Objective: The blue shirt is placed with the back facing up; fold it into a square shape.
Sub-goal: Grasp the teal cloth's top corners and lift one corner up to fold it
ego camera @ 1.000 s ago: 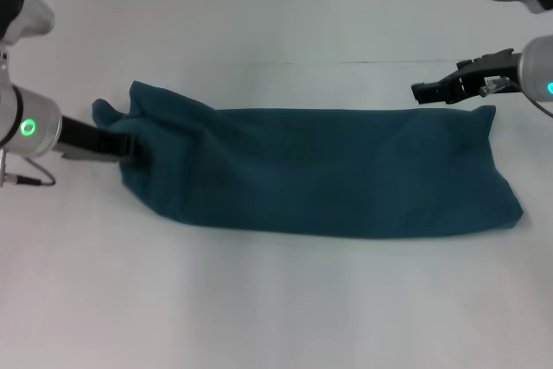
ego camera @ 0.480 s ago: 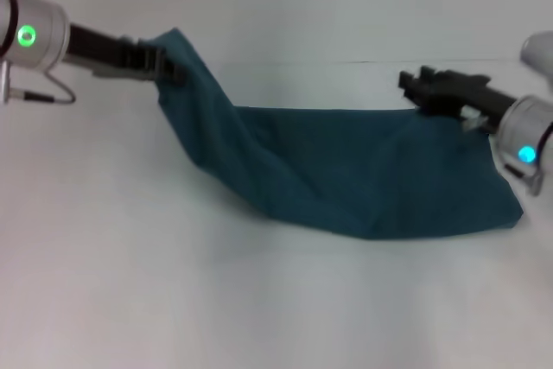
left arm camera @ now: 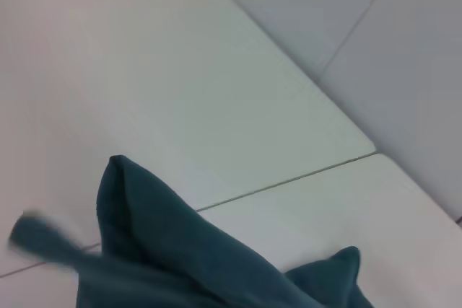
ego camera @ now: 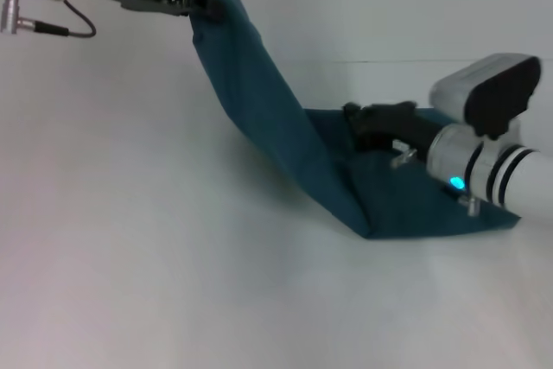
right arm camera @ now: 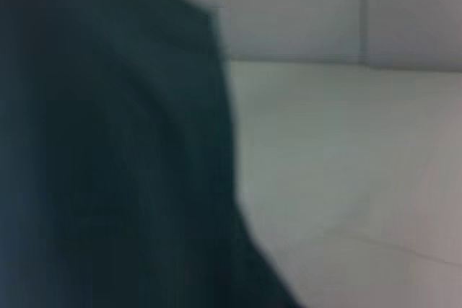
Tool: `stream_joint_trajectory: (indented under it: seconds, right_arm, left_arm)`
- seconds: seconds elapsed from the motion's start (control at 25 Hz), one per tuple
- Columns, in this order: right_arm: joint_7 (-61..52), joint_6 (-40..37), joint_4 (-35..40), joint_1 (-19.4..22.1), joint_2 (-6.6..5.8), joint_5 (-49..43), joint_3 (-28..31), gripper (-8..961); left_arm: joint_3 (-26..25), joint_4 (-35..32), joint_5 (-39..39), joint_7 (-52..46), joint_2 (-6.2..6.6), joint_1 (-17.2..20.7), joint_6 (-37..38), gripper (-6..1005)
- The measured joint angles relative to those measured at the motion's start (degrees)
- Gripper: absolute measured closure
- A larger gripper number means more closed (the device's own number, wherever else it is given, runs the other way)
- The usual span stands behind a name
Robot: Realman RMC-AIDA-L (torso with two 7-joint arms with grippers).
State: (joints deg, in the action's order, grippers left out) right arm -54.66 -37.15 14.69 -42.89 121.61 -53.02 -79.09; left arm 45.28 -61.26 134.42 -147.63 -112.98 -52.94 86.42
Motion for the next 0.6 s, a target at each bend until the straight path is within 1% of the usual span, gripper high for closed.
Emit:
stream_joint_trajectory:
  seconds: [0.04, 0.28, 0.48, 0.6]
  right_arm:
    - [0.0, 0.0, 0.0, 0.0, 0.0, 0.0, 0.0, 856]
    - [-0.75, -1.69, -0.88, -2.05, 0.04, -0.5, -6.55, 954]
    - [-4.22, -1.88, -0.8, -4.64, 0.03, -0.75, -13.13, 954]
    - [-5.64, -1.91, -0.61, -5.87, 0.04, -0.86, -15.35, 954]
  left_arm:
    - [0.0, 0.0, 0.0, 0.0, 0.0, 0.0, 0.0, 855]
    - [0.13, -0.08, -1.69, 1.11, 0.02, -0.36, 1.72, 855]
    - [0.24, -0.98, -2.62, 2.2, -0.26, -0.45, 3.82, 856]
    - [0.62, -1.36, -2.69, 2.32, -0.39, -0.52, 4.31, 856]
